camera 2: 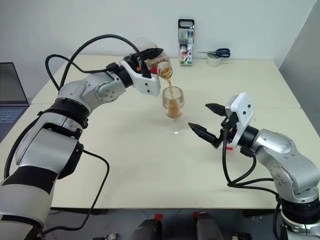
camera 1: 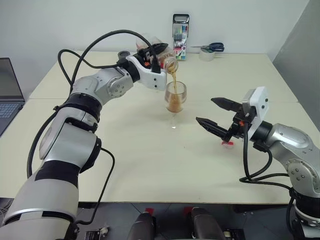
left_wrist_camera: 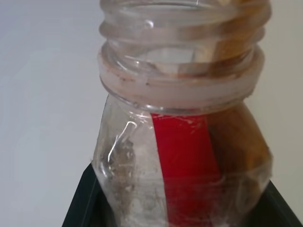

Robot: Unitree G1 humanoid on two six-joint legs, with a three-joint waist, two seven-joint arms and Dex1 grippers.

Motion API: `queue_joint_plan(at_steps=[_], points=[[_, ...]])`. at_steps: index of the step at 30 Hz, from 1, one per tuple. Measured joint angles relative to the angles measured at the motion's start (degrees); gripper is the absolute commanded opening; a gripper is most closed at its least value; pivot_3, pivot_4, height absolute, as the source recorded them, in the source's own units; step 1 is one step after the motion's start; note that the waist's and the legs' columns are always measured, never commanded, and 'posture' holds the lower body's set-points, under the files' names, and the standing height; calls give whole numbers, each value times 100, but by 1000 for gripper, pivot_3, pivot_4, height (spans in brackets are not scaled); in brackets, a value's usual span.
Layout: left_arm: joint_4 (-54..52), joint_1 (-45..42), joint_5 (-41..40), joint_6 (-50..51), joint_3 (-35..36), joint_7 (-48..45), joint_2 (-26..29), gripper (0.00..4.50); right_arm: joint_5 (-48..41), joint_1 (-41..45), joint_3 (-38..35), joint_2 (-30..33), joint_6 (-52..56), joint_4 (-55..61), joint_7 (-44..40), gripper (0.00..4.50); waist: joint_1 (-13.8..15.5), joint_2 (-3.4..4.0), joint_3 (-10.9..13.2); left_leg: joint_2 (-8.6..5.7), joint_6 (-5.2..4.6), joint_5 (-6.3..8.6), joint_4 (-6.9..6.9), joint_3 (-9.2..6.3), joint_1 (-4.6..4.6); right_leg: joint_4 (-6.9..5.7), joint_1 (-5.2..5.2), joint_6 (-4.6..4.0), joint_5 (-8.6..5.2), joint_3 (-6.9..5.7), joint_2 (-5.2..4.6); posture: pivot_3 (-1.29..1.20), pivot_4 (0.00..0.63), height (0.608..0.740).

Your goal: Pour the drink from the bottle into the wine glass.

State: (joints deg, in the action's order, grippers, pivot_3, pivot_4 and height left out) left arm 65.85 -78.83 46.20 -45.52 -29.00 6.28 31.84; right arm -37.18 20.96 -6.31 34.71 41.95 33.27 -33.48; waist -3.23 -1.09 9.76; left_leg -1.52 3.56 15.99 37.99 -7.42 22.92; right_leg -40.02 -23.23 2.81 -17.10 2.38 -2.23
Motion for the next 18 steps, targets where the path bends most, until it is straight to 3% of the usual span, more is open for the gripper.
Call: queue_joint_plan(at_steps=[18], points=[[141, -68, 54, 5, -114, 197, -3, 1814, -78, 0, 93, -17, 116, 154, 146, 4500, 0, 0, 0, -1, 1, 0, 1, -1, 0, -2, 0, 0, 0, 0, -1, 0, 150, 740]])
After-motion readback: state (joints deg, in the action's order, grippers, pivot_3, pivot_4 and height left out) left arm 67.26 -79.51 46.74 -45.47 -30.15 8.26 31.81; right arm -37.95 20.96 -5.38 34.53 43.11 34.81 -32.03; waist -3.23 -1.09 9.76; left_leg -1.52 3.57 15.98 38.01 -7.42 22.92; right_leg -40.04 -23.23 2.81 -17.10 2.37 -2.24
